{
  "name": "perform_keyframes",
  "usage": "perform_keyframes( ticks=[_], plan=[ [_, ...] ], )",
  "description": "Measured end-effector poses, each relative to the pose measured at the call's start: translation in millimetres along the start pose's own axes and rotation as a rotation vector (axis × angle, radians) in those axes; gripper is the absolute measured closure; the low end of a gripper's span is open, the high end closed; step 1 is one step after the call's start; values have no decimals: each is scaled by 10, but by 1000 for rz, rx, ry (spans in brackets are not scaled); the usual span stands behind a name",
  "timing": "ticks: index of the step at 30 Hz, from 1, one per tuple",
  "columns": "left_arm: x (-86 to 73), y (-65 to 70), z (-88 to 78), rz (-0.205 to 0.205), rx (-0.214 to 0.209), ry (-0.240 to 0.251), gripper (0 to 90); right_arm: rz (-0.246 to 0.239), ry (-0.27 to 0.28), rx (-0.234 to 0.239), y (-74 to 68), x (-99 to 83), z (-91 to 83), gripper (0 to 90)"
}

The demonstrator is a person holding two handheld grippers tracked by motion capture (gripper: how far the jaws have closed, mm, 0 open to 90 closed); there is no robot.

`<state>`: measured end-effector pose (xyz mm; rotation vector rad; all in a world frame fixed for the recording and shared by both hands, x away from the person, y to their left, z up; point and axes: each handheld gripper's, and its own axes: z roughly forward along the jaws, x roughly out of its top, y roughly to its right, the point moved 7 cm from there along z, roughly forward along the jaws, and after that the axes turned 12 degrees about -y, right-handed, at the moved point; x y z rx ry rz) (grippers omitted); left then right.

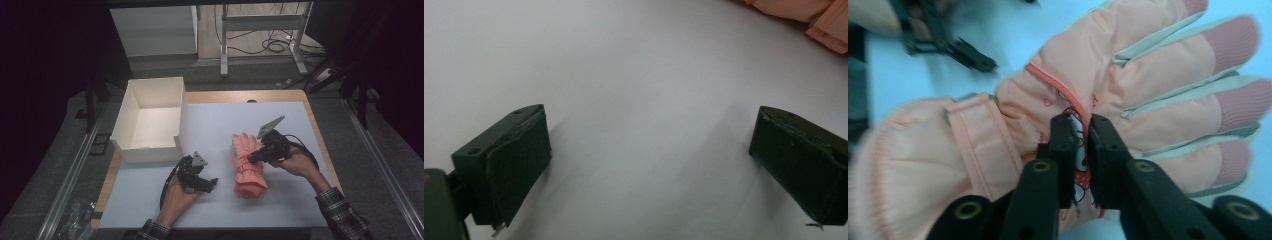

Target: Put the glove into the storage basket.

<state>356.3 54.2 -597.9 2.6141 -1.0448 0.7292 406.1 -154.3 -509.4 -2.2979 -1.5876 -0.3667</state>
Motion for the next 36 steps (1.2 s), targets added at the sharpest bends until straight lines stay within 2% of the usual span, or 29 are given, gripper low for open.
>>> perform_keyframes(
  ticks=[1,4,7,13,15,16,17,19,20,22,23,28,29,31,32,33,34,36],
  plan=[
    [0,0,0,0,0,1,32,3,-3,-10,-10,-6,44,743],
    [2,1,1,-3,0,3,32,15,6,-10,-21,-12,57,692],
    [1,0,0,0,0,1,32,56,50,0,-13,-37,-1,586],
    [2,1,1,-3,0,3,32,107,129,-17,29,-117,-168,529],
    [2,1,2,-3,0,3,32,114,137,-30,37,-137,-195,515],
    [2,1,1,-3,0,3,32,119,146,-43,46,-156,-220,497],
    [2,1,1,-3,0,3,32,132,151,-80,67,-215,-261,458],
    [2,1,1,-3,0,3,32,135,149,-93,72,-237,-269,442],
    [2,1,1,-3,0,3,32,143,147,-137,77,-310,-283,426],
    [2,1,1,-3,0,2,32,144,145,-153,78,-337,-284,417],
    [2,0,1,-3,0,2,32,155,149,-181,65,-421,-275,407],
    [4,8,3,-12,-3,4,32,183,172,-186,38,-570,-228,406],
    [0,8,-4,-11,-1,3,37,202,177,-183,18,-666,-175,412],
    [-12,13,-18,-16,-1,0,43,208,186,-178,-2,-737,-130,481],
    [-12,13,-18,-16,-1,0,47,208,186,-178,-2,-737,-130,481],
    [-32,17,-37,-21,-2,-6,49,221,201,-165,-30,-812,-84,582],
    [-32,17,-37,-21,-2,-6,49,221,201,-165,-30,-812,-84,582],
    [-61,17,-61,-18,-2,-22,49,238,223,-147,-72,-885,-39,682]
  ],
)
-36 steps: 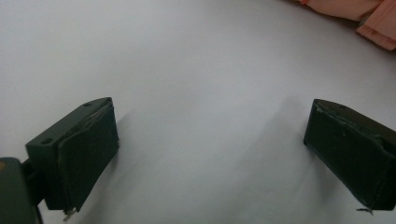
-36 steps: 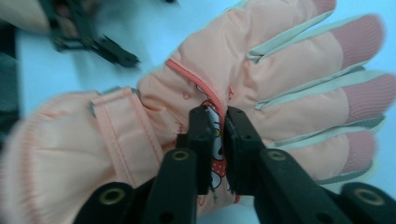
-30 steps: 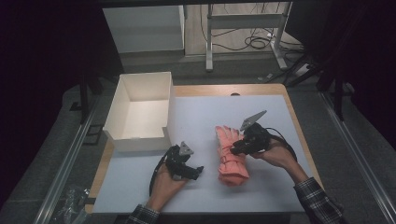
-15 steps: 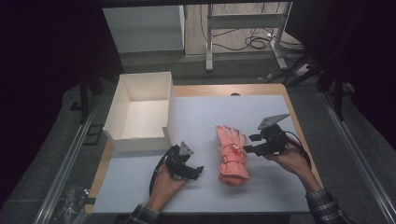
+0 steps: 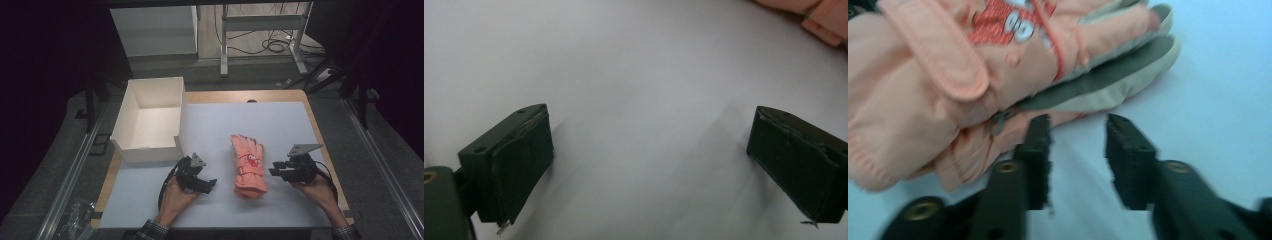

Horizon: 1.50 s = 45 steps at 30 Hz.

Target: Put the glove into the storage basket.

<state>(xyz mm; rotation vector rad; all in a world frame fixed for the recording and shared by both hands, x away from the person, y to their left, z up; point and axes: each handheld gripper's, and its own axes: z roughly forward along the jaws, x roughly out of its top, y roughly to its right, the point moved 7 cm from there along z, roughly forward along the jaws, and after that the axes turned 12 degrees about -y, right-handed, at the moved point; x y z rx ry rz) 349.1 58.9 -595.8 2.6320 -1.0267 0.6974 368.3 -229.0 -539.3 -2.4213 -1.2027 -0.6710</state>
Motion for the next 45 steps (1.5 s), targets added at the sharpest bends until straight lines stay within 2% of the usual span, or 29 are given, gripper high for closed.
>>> perform_keyframes(
  ticks=[5,6,8,11,14,17,20,23,31,34,39,42,45],
  plan=[
    [-136,-40,-77,2,21,-1,39,-13,21,34,-143,-145,61,811],
    [-154,-45,-84,-2,22,1,36,-23,16,47,-207,-180,82,833],
    [-194,-72,-86,-2,5,13,28,-31,5,65,-274,-209,108,851],
    [-203,-75,-88,20,-3,14,23,-39,-6,87,-347,-227,160,868],
    [-205,-79,-87,24,-5,14,23,-47,-15,98,-400,-215,217,873],
    [-205,-78,-86,23,-4,14,23,-53,-22,92,-430,-184,273,875],
    [-206,-79,-87,23,-5,14,22,-55,-16,106,-464,-143,315,875],
    [-205,-80,-86,22,-7,15,23,-58,-11,93,-507,-97,357,875],
    [-207,-81,-85,21,-10,18,22,-40,-2,77,-526,25,451,875],
    [-207,-81,-85,20,-10,18,22,-22,9,65,-516,117,506,875],
    [-208,-82,-85,21,-10,17,22,-17,19,61,-496,210,563,873],
    [-208,-81,-85,21,-10,17,22,-14,24,38,-475,291,629,874],
    [-208,-81,-85,21,-10,17,22,-10,31,35,-455,346,670,874]
  ],
)
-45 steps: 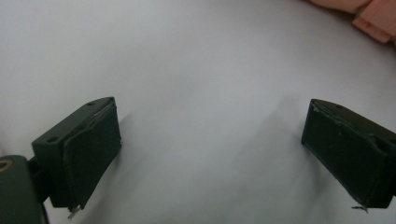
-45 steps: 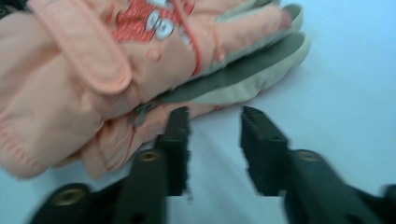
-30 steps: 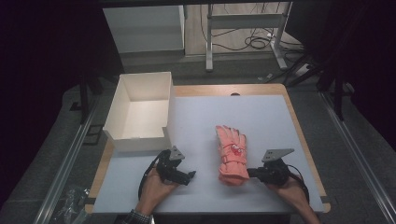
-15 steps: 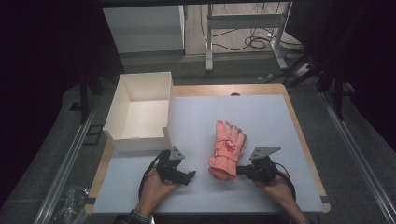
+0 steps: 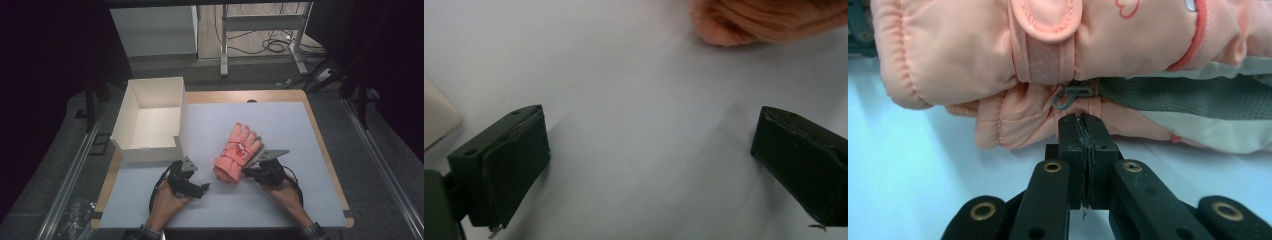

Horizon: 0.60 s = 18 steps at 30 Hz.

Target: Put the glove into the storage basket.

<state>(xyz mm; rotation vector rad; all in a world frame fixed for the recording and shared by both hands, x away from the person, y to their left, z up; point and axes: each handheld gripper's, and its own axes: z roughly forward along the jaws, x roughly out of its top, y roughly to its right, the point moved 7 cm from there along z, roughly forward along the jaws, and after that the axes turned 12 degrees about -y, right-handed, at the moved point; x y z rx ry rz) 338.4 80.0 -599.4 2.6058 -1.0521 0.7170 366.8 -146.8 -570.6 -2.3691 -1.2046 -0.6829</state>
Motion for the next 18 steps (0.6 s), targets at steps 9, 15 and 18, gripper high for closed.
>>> perform_keyframes(
  ticks=[9,15,18],
  plan=[
    [1,1,1,0,1,1,21,12,0,-36,59,126,94,874],
    [1,2,2,0,3,-1,21,26,5,-66,121,215,165,873],
    [2,3,2,1,5,-2,21,27,6,-65,127,238,185,872]
  ],
)
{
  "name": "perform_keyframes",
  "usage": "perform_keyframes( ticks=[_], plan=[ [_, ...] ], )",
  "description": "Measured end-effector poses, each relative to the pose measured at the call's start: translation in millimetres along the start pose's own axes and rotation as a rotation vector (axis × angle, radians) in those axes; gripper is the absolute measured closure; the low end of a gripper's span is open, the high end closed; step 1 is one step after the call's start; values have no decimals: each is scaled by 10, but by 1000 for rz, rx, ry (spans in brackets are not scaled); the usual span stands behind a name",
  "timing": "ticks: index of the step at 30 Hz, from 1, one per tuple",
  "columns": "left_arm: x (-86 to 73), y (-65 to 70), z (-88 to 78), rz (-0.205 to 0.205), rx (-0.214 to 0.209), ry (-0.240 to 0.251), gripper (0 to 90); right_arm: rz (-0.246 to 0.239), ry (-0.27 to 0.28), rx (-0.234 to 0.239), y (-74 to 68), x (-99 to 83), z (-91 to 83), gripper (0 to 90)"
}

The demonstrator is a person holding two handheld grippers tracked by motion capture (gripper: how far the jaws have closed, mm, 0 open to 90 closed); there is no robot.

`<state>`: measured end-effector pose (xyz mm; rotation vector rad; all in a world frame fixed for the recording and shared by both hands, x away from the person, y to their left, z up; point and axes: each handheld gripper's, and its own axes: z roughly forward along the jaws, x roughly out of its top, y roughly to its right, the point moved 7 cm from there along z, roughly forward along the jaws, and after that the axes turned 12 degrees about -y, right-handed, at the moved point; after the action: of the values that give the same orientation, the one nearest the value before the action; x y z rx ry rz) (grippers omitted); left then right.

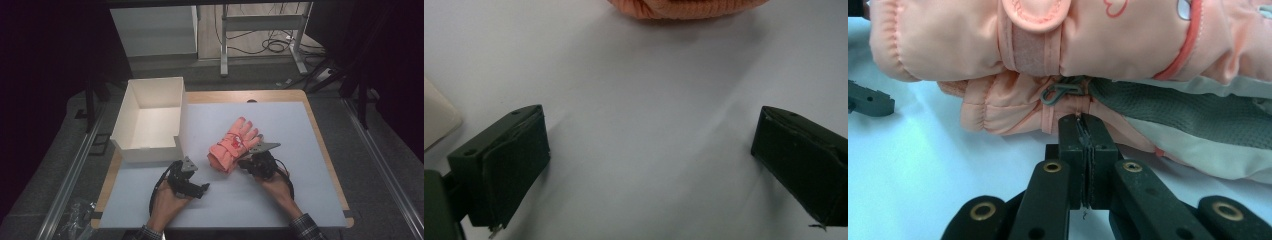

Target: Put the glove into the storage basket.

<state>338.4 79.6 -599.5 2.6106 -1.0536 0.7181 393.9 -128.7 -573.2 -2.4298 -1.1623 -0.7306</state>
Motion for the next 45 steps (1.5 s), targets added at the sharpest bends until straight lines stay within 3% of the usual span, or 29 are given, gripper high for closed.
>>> perform_keyframes(
  ticks=[10,25,26,29,33,36,45],
  plan=[
    [0,-2,1,-2,-4,1,20,6,20,-41,38,-57,-181,746],
    [1,-3,-3,-5,-9,-2,20,91,26,-173,394,-474,-539,396],
    [1,-3,-4,-5,-9,-2,20,102,15,-196,468,-545,-572,353],
    [7,-2,-5,-12,-13,-3,19,122,6,-203,529,-610,-594,323],
    [39,4,-19,-27,-34,-3,18,141,-4,-272,679,-731,-660,267],
    [101,17,-72,-34,-37,0,14,147,-12,-287,726,-785,-666,231],
    [331,17,-212,-40,-54,10,8,163,-17,-286,761,-838,-633,182]
  ],
)
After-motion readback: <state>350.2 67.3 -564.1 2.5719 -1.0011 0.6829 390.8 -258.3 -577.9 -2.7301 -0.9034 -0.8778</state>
